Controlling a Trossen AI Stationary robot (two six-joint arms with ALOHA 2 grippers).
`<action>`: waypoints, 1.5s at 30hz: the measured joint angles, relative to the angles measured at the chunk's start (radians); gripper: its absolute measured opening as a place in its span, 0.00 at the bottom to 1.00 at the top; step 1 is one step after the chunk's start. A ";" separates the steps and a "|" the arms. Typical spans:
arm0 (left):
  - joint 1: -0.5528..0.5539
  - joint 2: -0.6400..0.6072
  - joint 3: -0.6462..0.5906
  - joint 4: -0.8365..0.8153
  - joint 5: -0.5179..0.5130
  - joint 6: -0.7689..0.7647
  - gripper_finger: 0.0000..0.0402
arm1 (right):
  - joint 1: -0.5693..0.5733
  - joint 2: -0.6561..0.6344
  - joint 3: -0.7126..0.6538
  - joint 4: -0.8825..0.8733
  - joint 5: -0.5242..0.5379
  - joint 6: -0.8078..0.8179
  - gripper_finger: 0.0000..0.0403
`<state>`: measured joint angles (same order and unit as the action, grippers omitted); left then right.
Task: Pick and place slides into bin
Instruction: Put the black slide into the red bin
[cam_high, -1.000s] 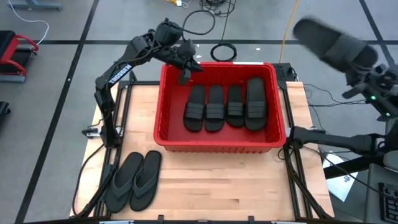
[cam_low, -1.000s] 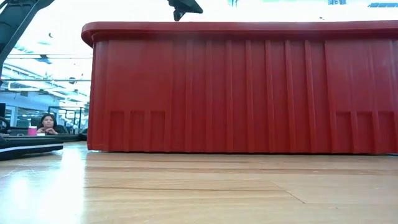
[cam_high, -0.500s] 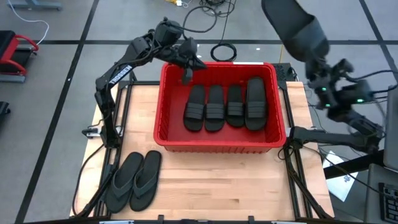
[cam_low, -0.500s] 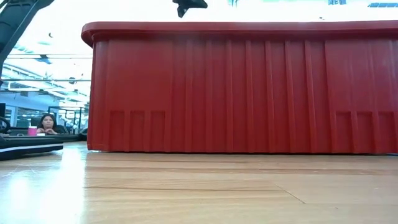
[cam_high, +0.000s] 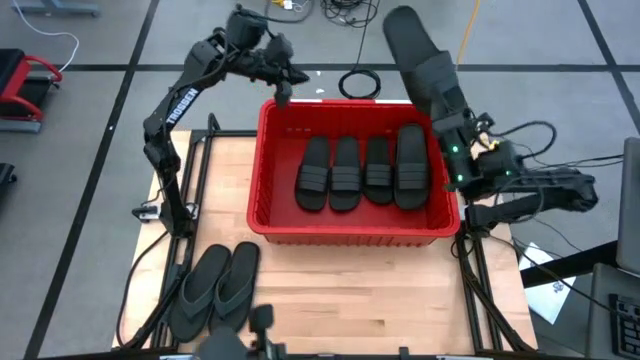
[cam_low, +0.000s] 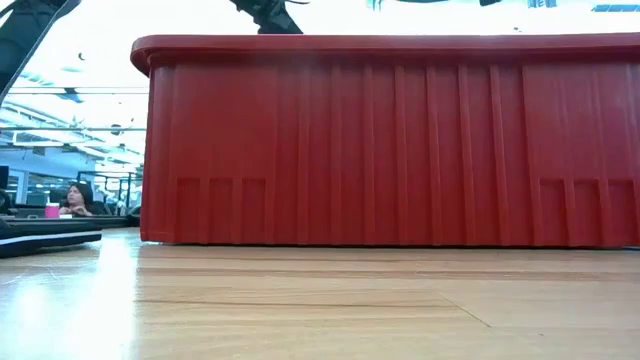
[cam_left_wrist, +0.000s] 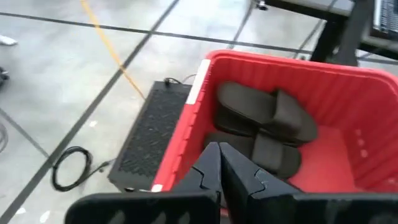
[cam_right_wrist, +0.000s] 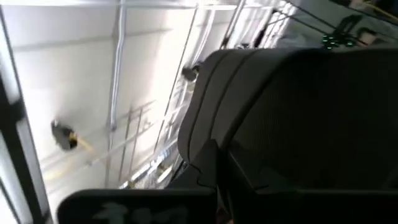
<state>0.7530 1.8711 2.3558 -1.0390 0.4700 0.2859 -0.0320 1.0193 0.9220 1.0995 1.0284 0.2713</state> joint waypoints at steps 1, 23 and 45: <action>0.014 -0.005 0.000 0.000 0.000 0.000 0.01 | 0.021 0.024 0.001 0.062 0.038 -0.028 0.00; 0.130 -0.101 0.000 0.161 0.027 -0.049 0.00 | 0.225 0.328 0.001 0.077 0.539 0.291 0.00; 0.152 -0.195 0.000 0.207 0.091 -0.104 0.01 | 0.100 0.614 0.000 0.026 0.540 0.718 0.00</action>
<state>0.9047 1.6764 2.3558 -0.8318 0.5614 0.1821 0.0677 1.6338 0.9222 1.1253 1.5684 0.9890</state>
